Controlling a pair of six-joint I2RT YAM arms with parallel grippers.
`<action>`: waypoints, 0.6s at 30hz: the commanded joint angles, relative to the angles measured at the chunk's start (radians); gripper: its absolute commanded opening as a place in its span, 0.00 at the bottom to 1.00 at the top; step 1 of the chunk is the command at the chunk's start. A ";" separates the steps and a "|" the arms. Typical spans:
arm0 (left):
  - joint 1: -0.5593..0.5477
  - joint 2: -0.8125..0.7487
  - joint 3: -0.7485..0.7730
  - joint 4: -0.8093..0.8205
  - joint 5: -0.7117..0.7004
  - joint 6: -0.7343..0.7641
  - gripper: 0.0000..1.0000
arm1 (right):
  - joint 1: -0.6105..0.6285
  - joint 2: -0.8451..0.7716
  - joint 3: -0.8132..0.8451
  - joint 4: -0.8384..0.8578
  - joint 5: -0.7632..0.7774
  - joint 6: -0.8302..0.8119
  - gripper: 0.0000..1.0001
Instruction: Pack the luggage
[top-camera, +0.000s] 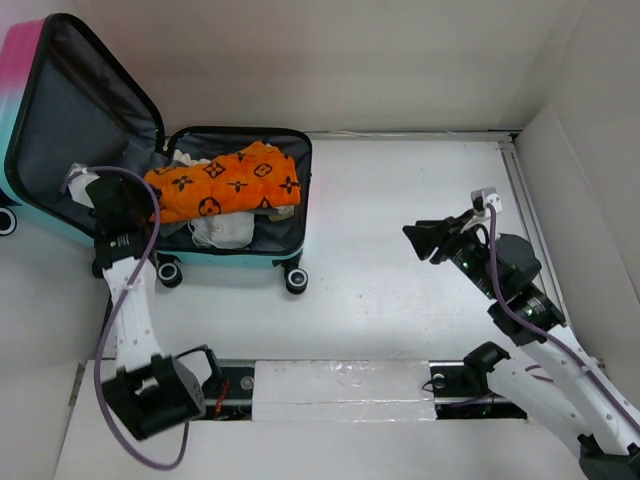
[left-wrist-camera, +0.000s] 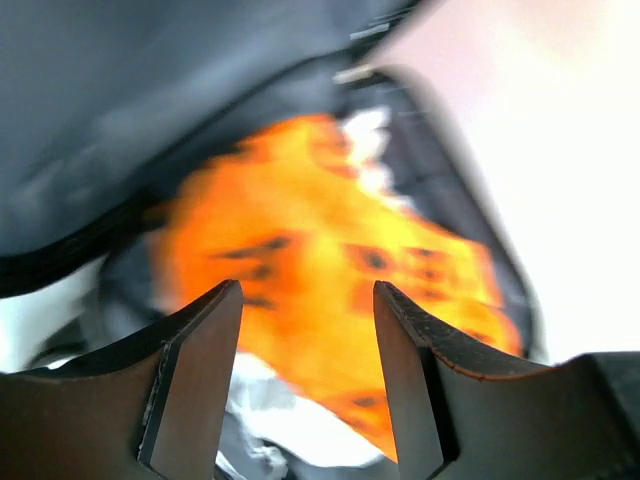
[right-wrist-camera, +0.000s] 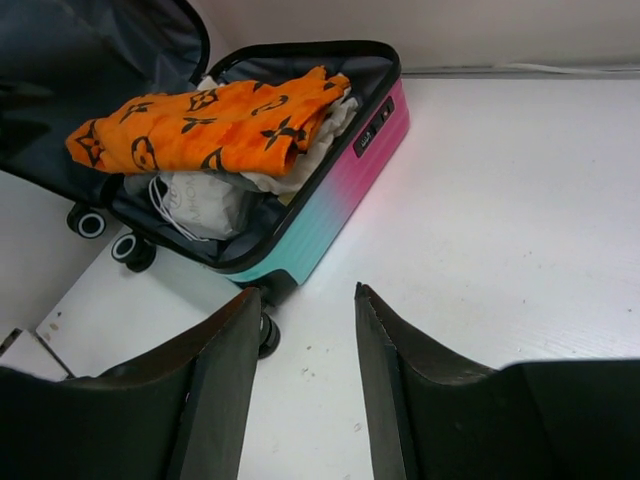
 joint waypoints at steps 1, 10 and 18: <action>-0.083 -0.138 0.024 0.091 -0.031 0.023 0.51 | 0.015 0.005 0.016 0.037 -0.043 -0.012 0.48; -0.115 -0.392 -0.073 -0.010 -0.235 0.080 0.51 | 0.035 0.063 -0.031 0.118 -0.148 0.017 0.08; -0.115 -0.253 -0.029 -0.109 -0.664 0.079 0.72 | 0.044 0.095 -0.075 0.190 -0.278 0.017 0.11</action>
